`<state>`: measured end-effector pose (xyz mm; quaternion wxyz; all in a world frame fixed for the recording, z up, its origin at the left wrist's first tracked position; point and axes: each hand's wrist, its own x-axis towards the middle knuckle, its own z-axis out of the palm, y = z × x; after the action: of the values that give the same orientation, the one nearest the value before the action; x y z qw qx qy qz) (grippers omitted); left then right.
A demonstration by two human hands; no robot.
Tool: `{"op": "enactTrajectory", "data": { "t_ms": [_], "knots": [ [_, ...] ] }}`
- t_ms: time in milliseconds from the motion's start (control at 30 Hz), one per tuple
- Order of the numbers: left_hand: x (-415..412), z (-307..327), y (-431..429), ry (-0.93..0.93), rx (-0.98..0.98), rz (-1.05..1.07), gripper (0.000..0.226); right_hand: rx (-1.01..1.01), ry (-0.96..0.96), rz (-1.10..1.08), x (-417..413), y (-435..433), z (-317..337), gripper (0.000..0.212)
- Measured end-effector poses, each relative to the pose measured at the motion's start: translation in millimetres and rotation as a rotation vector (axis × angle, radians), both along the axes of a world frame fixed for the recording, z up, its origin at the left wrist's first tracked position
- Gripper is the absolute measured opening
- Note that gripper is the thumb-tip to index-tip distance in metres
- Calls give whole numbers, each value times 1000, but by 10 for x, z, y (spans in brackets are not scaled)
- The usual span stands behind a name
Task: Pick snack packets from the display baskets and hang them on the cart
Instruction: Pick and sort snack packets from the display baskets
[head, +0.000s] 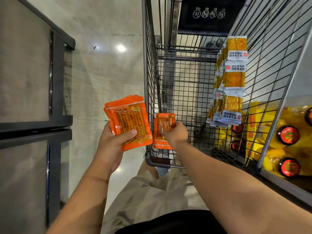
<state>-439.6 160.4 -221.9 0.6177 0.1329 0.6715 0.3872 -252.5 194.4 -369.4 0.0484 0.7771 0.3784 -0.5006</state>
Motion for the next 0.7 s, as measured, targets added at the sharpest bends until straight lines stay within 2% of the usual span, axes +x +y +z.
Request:
{"op": "enactTrajectory", "data": {
  "t_ms": [200,367,433,533,567,700],
  "knots": [
    [91,61,-14,-13,6,27,63,-123,270,-211,-41,-2,18,48],
    [141,206,-9,-42,6,57,67,-240,561,-289,284,130,385,21],
    [143,291,11,-69,5,63,73,-272,707,-375,485,197,637,22],
    [183,577,68,-126,0,57,107,-244,851,-470,802,321,1217,28],
    [200,663,87,-144,12,56,107,-219,889,-485,881,367,1391,31],
    [319,1079,217,-229,117,-1,79,-68,1058,-407,1181,592,2162,57]
  ]
}}
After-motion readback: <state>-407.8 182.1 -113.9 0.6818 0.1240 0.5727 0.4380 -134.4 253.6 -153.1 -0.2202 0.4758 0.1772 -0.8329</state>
